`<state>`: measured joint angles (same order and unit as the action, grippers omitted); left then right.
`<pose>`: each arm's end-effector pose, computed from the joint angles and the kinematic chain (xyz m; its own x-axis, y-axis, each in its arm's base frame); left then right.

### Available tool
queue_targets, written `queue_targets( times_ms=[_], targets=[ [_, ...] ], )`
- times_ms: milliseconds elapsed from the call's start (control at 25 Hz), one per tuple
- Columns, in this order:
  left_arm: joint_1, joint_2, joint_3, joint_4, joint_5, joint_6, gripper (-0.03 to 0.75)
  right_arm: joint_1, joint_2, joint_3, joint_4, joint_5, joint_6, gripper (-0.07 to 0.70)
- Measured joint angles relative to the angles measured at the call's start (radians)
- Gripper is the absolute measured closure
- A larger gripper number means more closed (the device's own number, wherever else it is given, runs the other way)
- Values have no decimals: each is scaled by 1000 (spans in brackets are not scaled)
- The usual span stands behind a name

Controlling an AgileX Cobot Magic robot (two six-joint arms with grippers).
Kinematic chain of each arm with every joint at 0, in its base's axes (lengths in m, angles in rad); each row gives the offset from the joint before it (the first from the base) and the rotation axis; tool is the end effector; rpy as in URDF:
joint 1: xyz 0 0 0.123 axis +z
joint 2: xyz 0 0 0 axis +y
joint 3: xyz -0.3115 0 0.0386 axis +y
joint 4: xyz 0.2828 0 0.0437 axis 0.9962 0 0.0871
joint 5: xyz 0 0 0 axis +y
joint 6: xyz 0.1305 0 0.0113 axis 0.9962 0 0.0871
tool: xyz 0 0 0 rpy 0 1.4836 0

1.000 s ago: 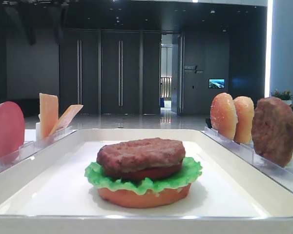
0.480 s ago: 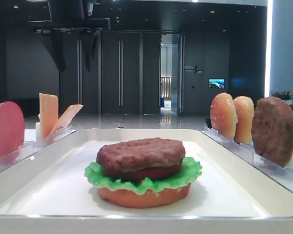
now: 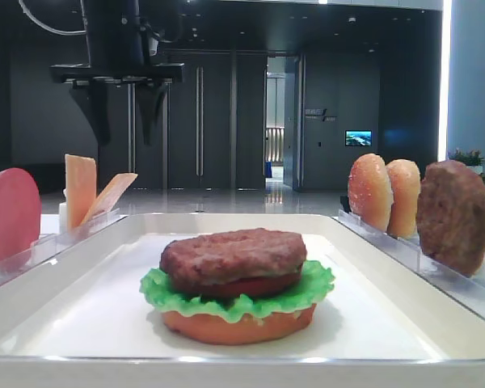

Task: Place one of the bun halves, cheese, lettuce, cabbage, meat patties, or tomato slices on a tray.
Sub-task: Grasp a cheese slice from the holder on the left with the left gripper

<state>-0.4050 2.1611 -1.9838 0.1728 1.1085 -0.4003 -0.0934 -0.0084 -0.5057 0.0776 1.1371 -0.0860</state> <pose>0.5035 -0.1939 0.2331 -0.9170 0.0523 -0.3955 0.0489 0.9986 0.0186 0.0261 0.0068 0.2694 -0.5083 -0.0058 -0.8611 0.0057 0.9999 -0.0101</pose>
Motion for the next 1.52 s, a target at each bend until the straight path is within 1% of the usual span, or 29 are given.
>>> queue_targets(
  times_ms=[800, 1320, 1520],
  targets=[
    [0, 75, 0, 0, -8, 0, 244, 0, 0, 0, 0, 0, 0, 216],
    [0, 93, 0, 4, -12, 0, 244, 0, 0, 0, 0, 0, 0, 216],
    [0, 97, 0, 6, -12, 0, 266, 0, 0, 0, 0, 0, 0, 216]
  ],
)
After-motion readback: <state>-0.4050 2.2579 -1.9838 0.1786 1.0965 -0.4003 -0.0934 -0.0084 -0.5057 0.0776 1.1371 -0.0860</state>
